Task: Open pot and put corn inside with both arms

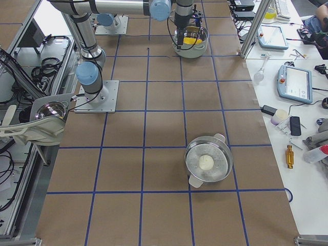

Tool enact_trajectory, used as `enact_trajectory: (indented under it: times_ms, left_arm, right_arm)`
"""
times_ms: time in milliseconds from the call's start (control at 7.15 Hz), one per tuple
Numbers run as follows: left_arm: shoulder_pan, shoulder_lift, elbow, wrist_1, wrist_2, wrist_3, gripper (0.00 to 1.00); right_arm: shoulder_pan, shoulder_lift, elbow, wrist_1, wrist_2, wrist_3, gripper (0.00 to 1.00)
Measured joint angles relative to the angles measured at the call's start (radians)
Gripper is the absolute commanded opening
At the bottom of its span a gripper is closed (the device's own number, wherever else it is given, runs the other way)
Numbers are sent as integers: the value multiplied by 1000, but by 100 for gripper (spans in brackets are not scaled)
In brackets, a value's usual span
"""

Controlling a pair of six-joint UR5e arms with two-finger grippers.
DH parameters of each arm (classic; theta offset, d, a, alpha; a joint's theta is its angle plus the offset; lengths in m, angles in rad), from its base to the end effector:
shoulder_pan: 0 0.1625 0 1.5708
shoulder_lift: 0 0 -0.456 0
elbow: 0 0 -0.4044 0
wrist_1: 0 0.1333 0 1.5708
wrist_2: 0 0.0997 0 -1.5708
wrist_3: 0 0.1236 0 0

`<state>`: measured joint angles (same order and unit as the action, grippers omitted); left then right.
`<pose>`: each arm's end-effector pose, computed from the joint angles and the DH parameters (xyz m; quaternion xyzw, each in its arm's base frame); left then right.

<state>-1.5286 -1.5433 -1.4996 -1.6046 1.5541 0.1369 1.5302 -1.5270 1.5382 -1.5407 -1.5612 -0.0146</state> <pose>-0.1143 -0.5027 0.5413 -0.0476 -0.9983 0.0331 0.0054 0.1133 -0.5239 0.4859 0.0131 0.9997 0.0205 0.0054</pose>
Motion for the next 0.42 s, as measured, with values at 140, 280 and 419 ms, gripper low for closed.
enact_trajectory:
  times_ms: [140,280,419]
  left_arm:
    - [0,-2,-3,10,1,-4,100]
    - [-1,-6,-6,25,3,-6,100]
    - [-2,-7,-6,35,5,-7,100]
  right_arm:
    - [0,-2,4,-1,1,-1,100]
    - [1,-3,5,-2,2,-2,100]
    - [1,-3,5,-2,2,-2,100]
